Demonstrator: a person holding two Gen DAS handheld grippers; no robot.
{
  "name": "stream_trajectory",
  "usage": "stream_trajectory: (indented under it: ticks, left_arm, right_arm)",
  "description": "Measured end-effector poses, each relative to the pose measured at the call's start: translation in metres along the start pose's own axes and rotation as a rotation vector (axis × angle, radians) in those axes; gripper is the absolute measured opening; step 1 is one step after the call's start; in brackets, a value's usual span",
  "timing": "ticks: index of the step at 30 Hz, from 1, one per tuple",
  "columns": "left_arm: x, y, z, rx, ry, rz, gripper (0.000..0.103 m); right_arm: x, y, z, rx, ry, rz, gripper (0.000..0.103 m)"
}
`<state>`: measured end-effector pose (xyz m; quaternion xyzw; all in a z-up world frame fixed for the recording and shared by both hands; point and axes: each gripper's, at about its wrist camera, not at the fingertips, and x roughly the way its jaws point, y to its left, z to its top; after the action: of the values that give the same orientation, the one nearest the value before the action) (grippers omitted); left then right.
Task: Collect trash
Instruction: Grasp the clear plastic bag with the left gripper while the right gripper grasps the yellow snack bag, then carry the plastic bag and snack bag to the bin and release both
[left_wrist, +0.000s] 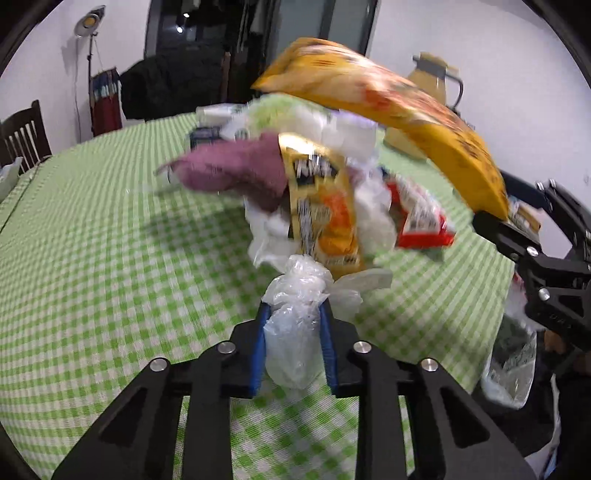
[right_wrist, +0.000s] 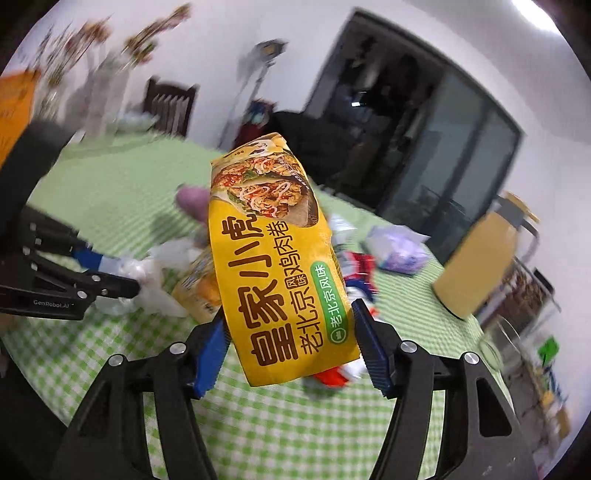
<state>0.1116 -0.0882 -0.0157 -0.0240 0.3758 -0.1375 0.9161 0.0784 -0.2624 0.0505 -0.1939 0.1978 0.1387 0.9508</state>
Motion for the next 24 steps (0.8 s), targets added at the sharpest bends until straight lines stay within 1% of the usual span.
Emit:
stream_trajectory:
  ticks: [1, 3, 5, 9, 12, 14, 15, 18, 20, 21, 23, 24]
  left_arm:
    - [-0.010, 0.000, 0.004, -0.012, -0.038, 0.003, 0.021]
    - [-0.025, -0.001, 0.010, -0.018, -0.088, 0.013, 0.020]
    - [-0.048, -0.004, 0.019, -0.028, -0.162, 0.020, 0.020]
    - [-0.070, -0.012, 0.036, -0.047, -0.217, 0.000, 0.020]
    - [-0.075, -0.026, 0.040, -0.031, -0.227, -0.015, 0.020]
    - [-0.073, -0.038, 0.041, -0.009, -0.224, -0.031, 0.020]
    - [-0.073, -0.046, 0.041, 0.004, -0.223, -0.042, 0.020]
    - [-0.066, -0.083, 0.045, 0.068, -0.213, -0.097, 0.020]
    - [-0.062, -0.104, 0.047, 0.108, -0.209, -0.130, 0.020]
    - [-0.059, -0.116, 0.047, 0.127, -0.205, -0.148, 0.020]
    - [-0.050, -0.144, 0.049, 0.170, -0.184, -0.195, 0.020]
    - [-0.044, -0.161, 0.049, 0.194, -0.170, -0.217, 0.020]
  right_arm:
    - [-0.007, -0.005, -0.001, 0.027, -0.011, -0.009, 0.062]
    - [-0.024, -0.023, -0.005, 0.099, -0.037, -0.043, 0.062]
    - [-0.040, -0.036, -0.013, 0.153, -0.051, -0.073, 0.062]
    - [-0.066, -0.072, -0.038, 0.286, -0.047, -0.140, 0.062]
    - [-0.080, -0.092, -0.061, 0.348, -0.022, -0.189, 0.062]
    - [-0.092, -0.105, -0.078, 0.387, 0.014, -0.234, 0.062]
    - [-0.100, -0.113, -0.089, 0.408, 0.035, -0.276, 0.062]
    - [-0.122, -0.134, -0.113, 0.456, 0.077, -0.356, 0.062]
    - [-0.146, -0.155, -0.138, 0.507, 0.122, -0.442, 0.062]
    - [-0.152, -0.162, -0.147, 0.525, 0.139, -0.464, 0.062]
    - [-0.171, -0.183, -0.177, 0.589, 0.194, -0.524, 0.062]
    - [-0.178, -0.190, -0.191, 0.617, 0.222, -0.540, 0.062]
